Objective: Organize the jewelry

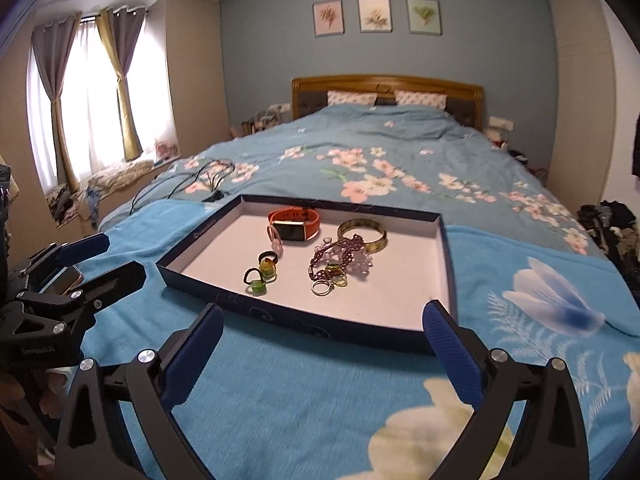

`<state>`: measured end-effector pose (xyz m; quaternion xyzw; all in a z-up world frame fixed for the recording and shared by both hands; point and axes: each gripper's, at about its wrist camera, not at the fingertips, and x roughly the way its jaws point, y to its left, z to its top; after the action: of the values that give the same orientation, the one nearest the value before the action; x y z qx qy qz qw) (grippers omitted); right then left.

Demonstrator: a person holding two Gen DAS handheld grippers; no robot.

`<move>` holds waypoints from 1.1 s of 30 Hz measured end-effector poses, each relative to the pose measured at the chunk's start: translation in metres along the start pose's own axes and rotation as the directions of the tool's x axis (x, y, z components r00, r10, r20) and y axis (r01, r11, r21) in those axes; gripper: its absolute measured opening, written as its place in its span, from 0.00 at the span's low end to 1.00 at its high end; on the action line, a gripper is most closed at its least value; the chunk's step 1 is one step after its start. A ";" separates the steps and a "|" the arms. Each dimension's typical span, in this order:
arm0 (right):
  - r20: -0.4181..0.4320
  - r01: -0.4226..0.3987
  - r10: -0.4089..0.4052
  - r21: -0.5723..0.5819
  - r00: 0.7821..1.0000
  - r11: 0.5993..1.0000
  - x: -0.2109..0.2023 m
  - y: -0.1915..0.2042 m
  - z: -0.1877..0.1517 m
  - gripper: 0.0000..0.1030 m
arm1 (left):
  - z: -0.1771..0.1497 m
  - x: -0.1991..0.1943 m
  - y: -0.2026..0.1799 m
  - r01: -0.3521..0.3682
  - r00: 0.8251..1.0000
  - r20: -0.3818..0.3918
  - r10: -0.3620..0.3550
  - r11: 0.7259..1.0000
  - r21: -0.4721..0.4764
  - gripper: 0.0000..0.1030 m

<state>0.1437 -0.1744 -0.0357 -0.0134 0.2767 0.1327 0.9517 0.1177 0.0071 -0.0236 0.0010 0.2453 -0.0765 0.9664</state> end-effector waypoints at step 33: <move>0.264 0.120 -0.114 -0.008 0.958 0.993 -0.083 0.021 -0.023 0.94 | -0.029 -0.080 -0.009 -0.065 0.989 0.127 0.074 0.995 -0.073 0.94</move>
<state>0.0586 -0.1766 -0.0104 -0.0236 0.1449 0.0802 0.9859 0.0330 0.0114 -0.0104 -0.0285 0.1842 -0.0341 0.9819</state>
